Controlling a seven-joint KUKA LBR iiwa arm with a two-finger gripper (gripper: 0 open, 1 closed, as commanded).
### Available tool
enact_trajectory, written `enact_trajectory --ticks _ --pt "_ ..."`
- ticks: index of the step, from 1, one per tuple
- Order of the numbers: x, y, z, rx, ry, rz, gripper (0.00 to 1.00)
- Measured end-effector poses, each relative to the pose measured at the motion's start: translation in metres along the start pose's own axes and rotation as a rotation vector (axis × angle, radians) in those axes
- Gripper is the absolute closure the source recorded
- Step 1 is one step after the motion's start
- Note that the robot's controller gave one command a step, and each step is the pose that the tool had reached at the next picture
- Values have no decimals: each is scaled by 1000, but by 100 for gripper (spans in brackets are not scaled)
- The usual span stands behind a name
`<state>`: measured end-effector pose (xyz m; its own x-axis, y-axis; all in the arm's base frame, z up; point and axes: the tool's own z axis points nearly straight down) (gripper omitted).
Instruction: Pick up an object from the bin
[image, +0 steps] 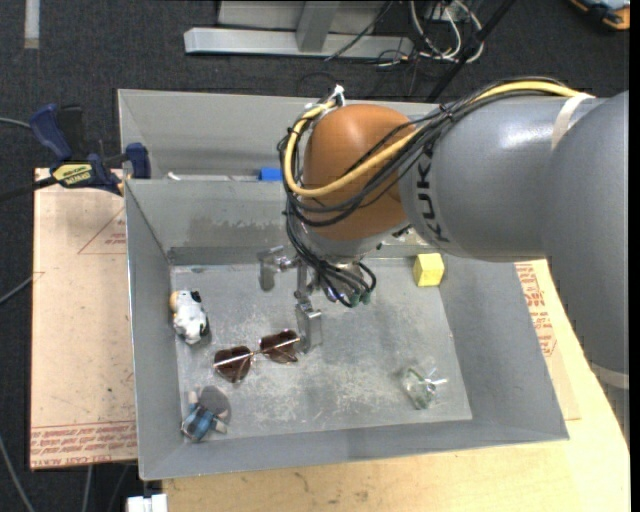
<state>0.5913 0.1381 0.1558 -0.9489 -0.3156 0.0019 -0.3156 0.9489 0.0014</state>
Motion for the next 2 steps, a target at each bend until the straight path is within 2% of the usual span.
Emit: enact_trajectory --ticks 1,2 --pt "-5 -10 21 1 -4 -129 0" --pt "18 3 90 -1 2 -127 0"
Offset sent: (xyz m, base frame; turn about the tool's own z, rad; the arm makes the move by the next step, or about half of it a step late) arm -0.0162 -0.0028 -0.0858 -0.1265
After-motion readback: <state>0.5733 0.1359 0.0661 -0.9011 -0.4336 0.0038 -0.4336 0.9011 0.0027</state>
